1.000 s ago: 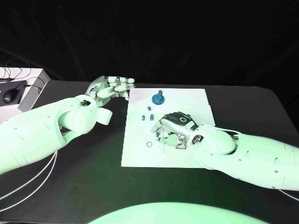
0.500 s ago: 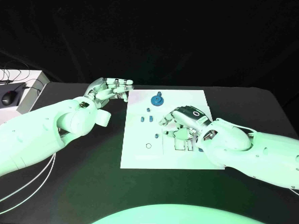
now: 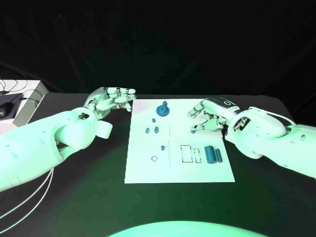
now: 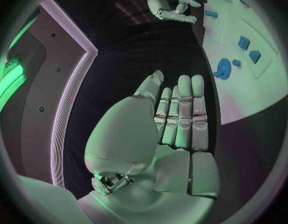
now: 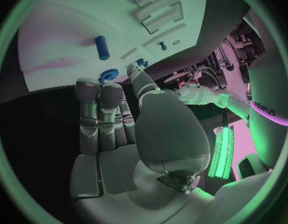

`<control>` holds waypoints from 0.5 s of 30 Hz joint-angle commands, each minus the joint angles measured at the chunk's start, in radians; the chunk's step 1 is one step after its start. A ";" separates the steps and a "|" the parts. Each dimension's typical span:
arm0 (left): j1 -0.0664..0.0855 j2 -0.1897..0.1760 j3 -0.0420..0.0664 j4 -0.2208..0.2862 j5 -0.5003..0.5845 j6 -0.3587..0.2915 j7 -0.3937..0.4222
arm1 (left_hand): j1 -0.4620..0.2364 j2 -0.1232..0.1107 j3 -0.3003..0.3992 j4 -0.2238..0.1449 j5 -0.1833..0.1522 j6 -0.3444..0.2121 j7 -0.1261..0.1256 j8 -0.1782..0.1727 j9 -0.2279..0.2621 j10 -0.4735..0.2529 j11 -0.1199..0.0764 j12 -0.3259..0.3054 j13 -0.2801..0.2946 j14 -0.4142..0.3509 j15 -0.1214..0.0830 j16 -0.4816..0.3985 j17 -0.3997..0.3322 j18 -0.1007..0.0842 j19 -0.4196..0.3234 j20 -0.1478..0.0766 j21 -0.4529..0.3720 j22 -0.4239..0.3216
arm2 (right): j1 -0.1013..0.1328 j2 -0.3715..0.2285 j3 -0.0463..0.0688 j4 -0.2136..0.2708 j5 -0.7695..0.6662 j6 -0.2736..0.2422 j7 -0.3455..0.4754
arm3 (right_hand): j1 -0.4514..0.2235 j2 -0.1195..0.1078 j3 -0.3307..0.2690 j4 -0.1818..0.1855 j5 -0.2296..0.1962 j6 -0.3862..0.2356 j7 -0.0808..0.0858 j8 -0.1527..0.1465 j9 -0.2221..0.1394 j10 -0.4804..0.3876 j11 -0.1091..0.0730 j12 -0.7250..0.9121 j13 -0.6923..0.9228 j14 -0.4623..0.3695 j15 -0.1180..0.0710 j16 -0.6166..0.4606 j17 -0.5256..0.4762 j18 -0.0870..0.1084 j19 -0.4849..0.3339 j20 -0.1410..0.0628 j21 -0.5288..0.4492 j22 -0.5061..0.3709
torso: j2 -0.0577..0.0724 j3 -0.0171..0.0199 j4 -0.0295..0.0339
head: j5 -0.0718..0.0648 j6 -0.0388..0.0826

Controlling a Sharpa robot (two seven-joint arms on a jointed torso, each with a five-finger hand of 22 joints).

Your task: Assemble the parts on the task board

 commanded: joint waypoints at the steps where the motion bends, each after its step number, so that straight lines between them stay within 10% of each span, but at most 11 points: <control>1: -0.001 0.002 0.001 0.000 0.002 0.021 0.018 | 0.006 0.001 -0.004 -0.001 0.002 -0.005 0.001 0.002 0.000 0.001 -0.001 0.003 0.000 -0.004 0.001 -0.006 -0.002 0.000 -0.001 -0.002 -0.005 -0.002 | 0.002 0.005 0.000 -0.015 -0.080 0.082 -0.013 | 0.015 -0.001 -0.008 0.012 -0.004 -0.001 -0.007 -0.002 0.001 -0.009 0.000 0.001 -0.001 0.000 0.008 -0.004 0.001 0.021 0.041 0.008 -0.008 0.064 | 0.001 -0.0008 0.0012 | -0.002 0.002; 15: -0.001 0.003 0.001 0.000 0.002 0.022 0.016 | 0.008 0.001 -0.005 -0.003 0.002 -0.005 0.002 0.002 0.000 0.001 -0.001 0.002 0.000 -0.003 0.001 -0.007 0.000 0.000 0.002 -0.003 -0.008 -0.001 | -0.001 0.045 -0.009 -0.074 -0.156 0.146 -0.043 | 0.032 -0.002 0.004 0.024 -0.002 -0.004 -0.014 -0.002 0.001 -0.012 0.000 0.002 -0.002 0.001 0.007 -0.007 0.002 0.023 0.044 0.009 -0.020 0.063 | 0.003 -0.0024 0.0025 | -0.008 -0.002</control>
